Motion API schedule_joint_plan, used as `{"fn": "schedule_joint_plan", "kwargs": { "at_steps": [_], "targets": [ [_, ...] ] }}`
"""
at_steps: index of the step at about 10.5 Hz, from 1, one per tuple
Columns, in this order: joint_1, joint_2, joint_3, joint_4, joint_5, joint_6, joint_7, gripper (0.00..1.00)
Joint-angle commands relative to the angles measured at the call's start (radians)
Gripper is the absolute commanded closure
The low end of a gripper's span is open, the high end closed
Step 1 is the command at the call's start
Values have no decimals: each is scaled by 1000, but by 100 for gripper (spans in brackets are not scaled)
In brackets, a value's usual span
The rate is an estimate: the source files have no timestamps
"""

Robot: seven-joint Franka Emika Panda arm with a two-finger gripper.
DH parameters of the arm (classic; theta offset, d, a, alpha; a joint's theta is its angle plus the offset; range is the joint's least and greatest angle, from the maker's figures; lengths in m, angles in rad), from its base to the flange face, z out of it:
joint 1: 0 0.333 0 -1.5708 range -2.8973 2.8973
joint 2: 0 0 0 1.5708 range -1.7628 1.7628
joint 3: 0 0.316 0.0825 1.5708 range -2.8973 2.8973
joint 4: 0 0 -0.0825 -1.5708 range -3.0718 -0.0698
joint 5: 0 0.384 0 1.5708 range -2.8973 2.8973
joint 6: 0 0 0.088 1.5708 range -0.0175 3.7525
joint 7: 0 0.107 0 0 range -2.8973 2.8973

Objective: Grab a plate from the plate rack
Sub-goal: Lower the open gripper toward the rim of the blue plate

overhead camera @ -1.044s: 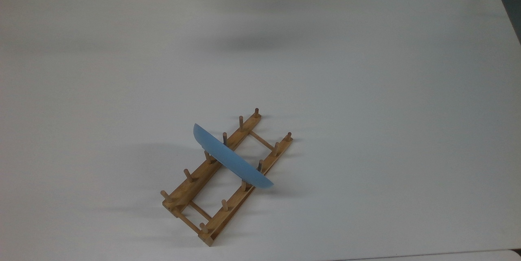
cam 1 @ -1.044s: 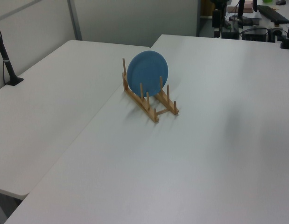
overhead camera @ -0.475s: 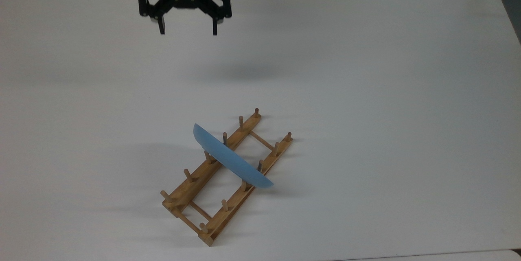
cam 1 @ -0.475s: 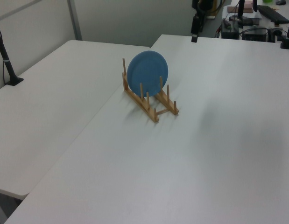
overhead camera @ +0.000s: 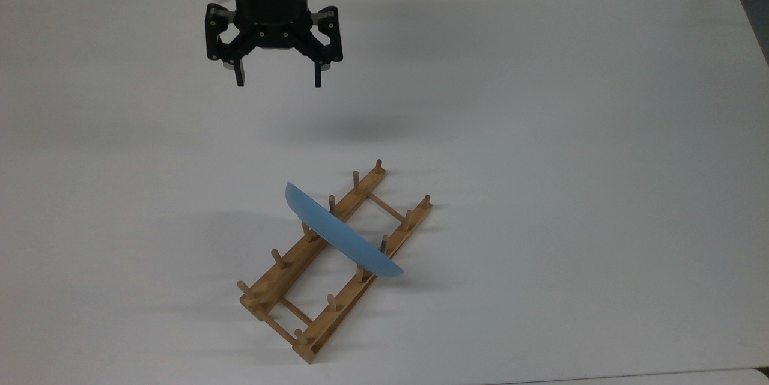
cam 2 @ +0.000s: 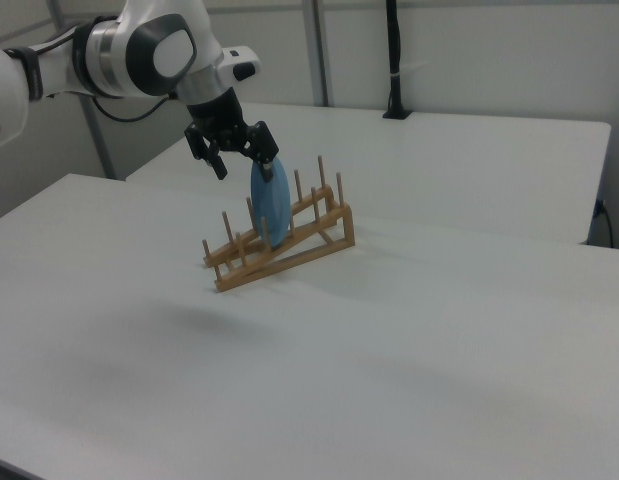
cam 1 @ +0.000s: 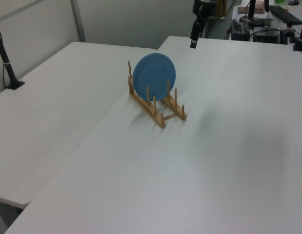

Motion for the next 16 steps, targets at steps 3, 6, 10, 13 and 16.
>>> {"fn": "schedule_joint_plan", "kwargs": {
  "at_steps": [3, 6, 10, 13, 16],
  "targets": [
    [6, 28, -3, -12, -3, 101, -5, 5],
    [9, 57, -3, -12, -29, 180, 66, 27],
    [10, 133, -2, 2, -121, 288, 136, 41],
    [32, 176, 3, 2, -155, 333, 143, 41],
    [38, 194, 3, 2, -169, 357, 149, 46]
  ]
}}
